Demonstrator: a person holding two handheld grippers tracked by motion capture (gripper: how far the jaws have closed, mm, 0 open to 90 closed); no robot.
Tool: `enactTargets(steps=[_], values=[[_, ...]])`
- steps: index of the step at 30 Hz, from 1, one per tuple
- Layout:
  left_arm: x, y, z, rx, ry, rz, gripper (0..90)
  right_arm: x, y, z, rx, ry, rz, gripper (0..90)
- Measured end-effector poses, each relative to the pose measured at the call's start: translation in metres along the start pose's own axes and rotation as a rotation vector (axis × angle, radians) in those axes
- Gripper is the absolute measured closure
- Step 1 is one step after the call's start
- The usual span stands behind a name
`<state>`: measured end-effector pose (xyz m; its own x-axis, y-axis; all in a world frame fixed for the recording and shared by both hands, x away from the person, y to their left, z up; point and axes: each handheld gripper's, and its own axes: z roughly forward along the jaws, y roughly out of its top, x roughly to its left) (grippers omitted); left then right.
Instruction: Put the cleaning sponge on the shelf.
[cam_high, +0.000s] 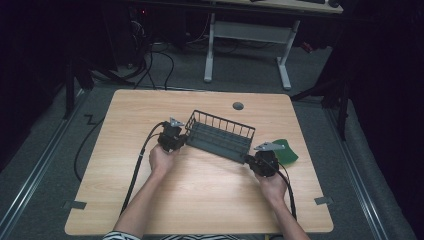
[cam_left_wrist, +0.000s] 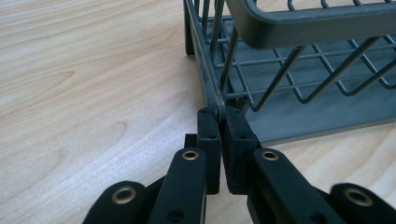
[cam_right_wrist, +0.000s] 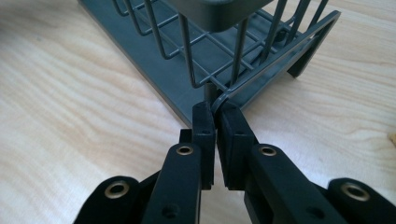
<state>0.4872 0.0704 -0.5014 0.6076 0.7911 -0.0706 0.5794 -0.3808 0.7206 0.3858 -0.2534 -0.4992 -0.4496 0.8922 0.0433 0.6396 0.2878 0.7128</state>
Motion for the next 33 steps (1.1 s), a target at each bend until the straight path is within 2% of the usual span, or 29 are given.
enactTargets(steps=[4, 15, 24, 33], values=[[-0.005, -0.005, -0.006, 0.006, -0.006, 0.007, 86.8, 0.003, -0.005, -0.006, 0.005, 0.005, -0.019, 86.3], [-0.015, -0.016, -0.019, 0.021, -0.02, 0.025, 86.7, 0.009, -0.018, -0.017, -0.001, 0.032, -0.026, 86.3], [-0.03, -0.031, -0.033, 0.018, -0.028, 0.031, 86.7, 0.016, -0.034, -0.032, -0.013, 0.051, -0.055, 86.1], [-0.041, -0.042, -0.042, 0.012, -0.045, 0.031, 86.7, 0.02, -0.047, -0.044, -0.018, 0.067, -0.055, 86.0]])
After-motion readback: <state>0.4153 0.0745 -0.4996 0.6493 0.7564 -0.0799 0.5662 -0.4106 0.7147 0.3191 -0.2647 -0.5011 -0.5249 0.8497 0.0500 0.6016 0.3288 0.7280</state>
